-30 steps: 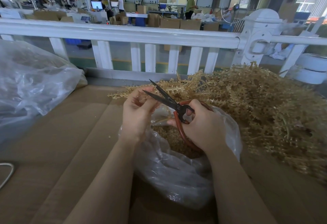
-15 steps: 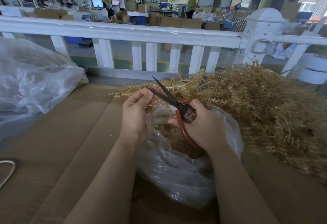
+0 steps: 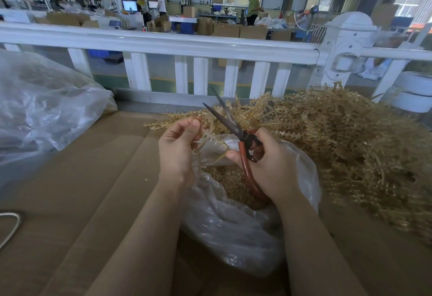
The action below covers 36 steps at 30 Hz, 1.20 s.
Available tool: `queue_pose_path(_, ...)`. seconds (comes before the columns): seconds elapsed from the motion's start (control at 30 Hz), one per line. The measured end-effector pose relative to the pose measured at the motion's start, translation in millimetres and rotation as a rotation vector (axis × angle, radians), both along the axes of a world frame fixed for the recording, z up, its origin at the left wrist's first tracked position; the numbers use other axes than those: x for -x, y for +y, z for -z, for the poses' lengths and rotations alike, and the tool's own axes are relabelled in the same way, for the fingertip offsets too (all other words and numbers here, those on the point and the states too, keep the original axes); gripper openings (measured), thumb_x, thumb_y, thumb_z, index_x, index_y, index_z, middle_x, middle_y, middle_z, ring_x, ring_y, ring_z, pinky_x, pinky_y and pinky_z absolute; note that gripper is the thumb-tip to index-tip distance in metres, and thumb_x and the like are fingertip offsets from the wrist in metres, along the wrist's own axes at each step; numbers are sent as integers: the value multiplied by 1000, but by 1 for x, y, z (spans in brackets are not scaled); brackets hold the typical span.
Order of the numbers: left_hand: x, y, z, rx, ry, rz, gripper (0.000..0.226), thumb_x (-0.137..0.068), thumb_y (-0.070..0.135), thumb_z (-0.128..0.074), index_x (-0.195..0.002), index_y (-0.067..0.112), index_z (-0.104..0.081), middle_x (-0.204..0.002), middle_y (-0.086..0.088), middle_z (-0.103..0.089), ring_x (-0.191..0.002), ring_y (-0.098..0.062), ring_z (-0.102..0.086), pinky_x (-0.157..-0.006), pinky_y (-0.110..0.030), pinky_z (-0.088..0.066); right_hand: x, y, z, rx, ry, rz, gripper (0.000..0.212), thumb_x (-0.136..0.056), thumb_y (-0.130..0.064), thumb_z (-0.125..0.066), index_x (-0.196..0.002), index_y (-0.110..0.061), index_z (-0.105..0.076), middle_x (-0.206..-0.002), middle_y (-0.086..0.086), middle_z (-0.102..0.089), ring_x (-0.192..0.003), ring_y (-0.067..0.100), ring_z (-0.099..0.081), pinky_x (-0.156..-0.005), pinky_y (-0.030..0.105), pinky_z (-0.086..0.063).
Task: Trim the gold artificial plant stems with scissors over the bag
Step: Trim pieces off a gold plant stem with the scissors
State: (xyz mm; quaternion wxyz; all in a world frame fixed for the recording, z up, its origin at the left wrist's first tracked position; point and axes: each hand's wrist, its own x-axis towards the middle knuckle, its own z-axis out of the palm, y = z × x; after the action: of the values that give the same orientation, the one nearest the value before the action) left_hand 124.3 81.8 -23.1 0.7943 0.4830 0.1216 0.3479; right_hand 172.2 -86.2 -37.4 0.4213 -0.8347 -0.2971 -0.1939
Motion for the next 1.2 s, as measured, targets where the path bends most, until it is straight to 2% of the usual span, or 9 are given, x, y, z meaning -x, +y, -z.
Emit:
queue_pose_path(0.13,0,-1,0,-27,16,-42,4,-91,6,-66,-87,7,-67,-74,2,-65,-74,-14,-57,-79,-34,-48,1,0,-2,-55,22,20,67,-64,-92,-53,-93,-32,-52,-79,-18,-63,-80,-6,-61,-59,8,-44)
queue_pose_path(0.23,-1,-2,1,-68,-2,-43,3,-91,7,-66,-89,5,-68,-72,5,-66,-71,-8,-59,-74,-24,-50,1,-1,-4,5,-20,66,70,-64,-96,-47,-93,-32,-53,-78,-18,-64,-75,-8,-60,-59,9,-44)
queue_pose_path(0.3,-1,-3,2,-129,-30,-20,5,-92,4,-64,-92,1,-68,-69,8,-65,-64,-3,-58,-67,-17,-49,1,1,-2,70,-70,92,62,-67,-92,-52,-90,-34,-51,-75,-20,-62,-70,-10,-58,-54,10,-42)
queue_pose_path(0.37,1,-5,2,-193,-61,20,10,-92,-1,-60,-85,4,-66,-67,10,-64,-61,-1,-57,-63,-14,-47,1,2,-1,132,-98,124,52,-70,-87,-56,-87,-38,-47,-71,-24,-58,-65,-15,-51,-49,8,-34)
queue_pose_path(0.47,2,-4,3,-268,-76,74,25,-92,-4,-57,-75,12,-65,-67,9,-63,-62,-3,-56,-63,-14,-45,-1,4,2,187,-87,157,53,-70,-87,-57,-84,-37,-45,-69,-26,-54,-62,-16,-46,-49,7,-25)
queue_pose_path(0.63,0,-6,4,-274,-93,123,18,-89,-6,-57,-79,7,-66,-73,-1,-62,-72,-14,-57,-73,-24,-47,-2,3,2,177,-86,152,53,-70,-85,-59,-83,-35,-45,-69,-21,-54,-62,-11,-48,-48,13,-28)
queue_pose_path(0.8,1,-9,2,-325,-75,127,26,-90,-9,-54,-78,10,-68,-67,8,-65,-65,-4,-58,-65,-12,-45,-1,3,1,144,-111,137,54,-68,-84,-60,-82,-33,-49,-69,-20,-56,-63,-10,-50,-50,12,-33)
queue_pose_path(1.07,2,-9,-1,-306,-72,163,21,-92,-6,-52,-79,5,-63,-65,2,-60,-64,-7,-55,-66,-16,-45,-1,3,3,74,-199,151,53,-69,-87,-54,-76,-34,-47,-62,-18,-55,-57,-2,-52,-46,19,-45)
queue_pose_path(1.2,1,-9,0,-314,-82,156,16,-93,-7,-51,-82,-4,-62,-65,3,-60,-65,-8,-55,-69,-18,-46,1,2,1,39,-239,134,52,-70,-85,-57,-74,-36,-42,-56,-21,-45,-50,-9,-43,-44,6,-30)
